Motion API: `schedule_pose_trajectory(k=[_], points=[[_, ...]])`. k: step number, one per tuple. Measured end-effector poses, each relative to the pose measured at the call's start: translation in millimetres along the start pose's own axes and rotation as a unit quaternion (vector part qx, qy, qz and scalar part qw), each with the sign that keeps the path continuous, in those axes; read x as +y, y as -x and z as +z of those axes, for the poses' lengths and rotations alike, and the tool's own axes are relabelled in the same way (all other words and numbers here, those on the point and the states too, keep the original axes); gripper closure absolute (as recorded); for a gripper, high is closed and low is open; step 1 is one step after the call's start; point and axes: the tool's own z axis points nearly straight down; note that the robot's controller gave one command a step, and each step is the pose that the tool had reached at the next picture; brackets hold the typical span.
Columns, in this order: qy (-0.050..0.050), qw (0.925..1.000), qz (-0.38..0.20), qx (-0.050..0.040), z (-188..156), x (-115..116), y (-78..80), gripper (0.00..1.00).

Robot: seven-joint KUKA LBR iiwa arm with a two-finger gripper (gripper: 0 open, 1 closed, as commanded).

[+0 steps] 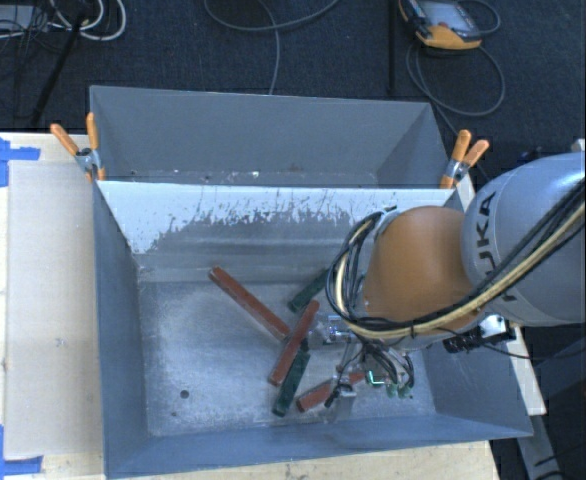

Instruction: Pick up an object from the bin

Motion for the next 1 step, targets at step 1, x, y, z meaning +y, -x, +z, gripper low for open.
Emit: schedule_pose_trajectory(k=[1], points=[[-0.001, 0.9896, -0.143, -0.0113, 59.6, -19.6, 1.0, 0.00]])
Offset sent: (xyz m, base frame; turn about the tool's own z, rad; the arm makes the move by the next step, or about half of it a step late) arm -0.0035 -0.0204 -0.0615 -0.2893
